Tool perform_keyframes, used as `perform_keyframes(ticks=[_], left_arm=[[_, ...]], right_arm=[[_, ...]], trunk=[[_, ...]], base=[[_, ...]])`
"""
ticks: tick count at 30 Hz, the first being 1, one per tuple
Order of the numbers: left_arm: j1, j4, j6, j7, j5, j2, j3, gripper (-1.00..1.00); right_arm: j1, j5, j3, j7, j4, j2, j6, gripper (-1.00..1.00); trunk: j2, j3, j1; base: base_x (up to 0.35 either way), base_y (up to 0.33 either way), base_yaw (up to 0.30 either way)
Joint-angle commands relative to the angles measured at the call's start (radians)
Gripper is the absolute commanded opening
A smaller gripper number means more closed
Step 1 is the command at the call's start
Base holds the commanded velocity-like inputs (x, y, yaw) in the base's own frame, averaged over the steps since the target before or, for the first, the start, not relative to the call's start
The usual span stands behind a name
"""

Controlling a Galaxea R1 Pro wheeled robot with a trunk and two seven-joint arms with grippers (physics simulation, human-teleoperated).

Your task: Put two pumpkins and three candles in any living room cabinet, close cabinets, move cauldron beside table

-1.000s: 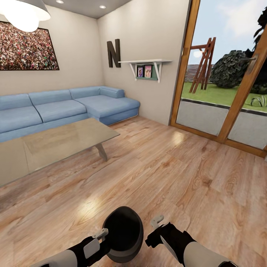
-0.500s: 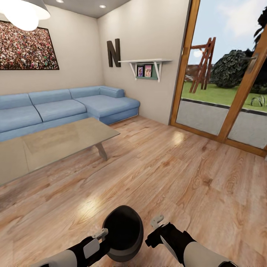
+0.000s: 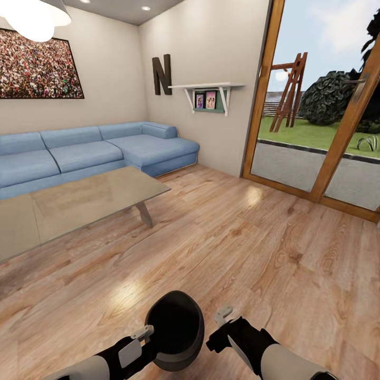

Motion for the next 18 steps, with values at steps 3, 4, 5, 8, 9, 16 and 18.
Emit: perform_keyframes(ticks=[3,4,5,8,9,16,18], left_arm=[[0.000,0.000,0.000,0.000,0.000,0.001,0.000,1.00],[0.000,0.000,0.000,0.000,0.000,0.001,0.000,1.00],[0.000,0.000,0.000,0.000,0.000,0.001,0.000,1.00],[0.000,0.000,0.000,0.000,0.000,0.001,0.000,1.00],[0.000,0.000,0.000,0.000,0.000,0.000,0.000,1.00],[0.000,0.000,0.000,0.000,0.000,-0.003,0.000,1.00],[0.000,-0.001,0.000,0.000,0.000,-0.003,0.000,1.00]], right_arm=[[0.000,0.000,0.000,0.000,0.001,0.003,-0.001,1.00],[0.000,0.000,0.000,0.000,0.000,0.005,-0.001,1.00],[0.001,0.000,0.000,0.000,0.001,0.005,-0.001,1.00],[0.001,0.000,0.001,0.000,0.000,0.008,-0.001,1.00],[0.001,0.000,0.001,0.000,0.000,0.008,-0.001,1.00],[0.000,0.000,0.001,0.000,-0.001,0.009,-0.001,1.00],[0.000,0.000,0.001,0.000,-0.001,0.009,-0.001,1.00]], trunk=[[0.000,0.000,0.000],[0.000,0.000,0.000],[0.000,0.000,0.000],[-0.021,-0.009,0.011],[-0.028,-0.013,0.015],[-0.056,-0.025,0.031],[-0.056,-0.025,0.031]], base=[[0.000,0.000,0.000],[0.000,0.000,0.000],[0.000,0.000,0.000],[0.000,0.000,0.000],[0.000,0.000,0.000],[0.000,0.000,0.000],[0.000,0.000,0.000]])
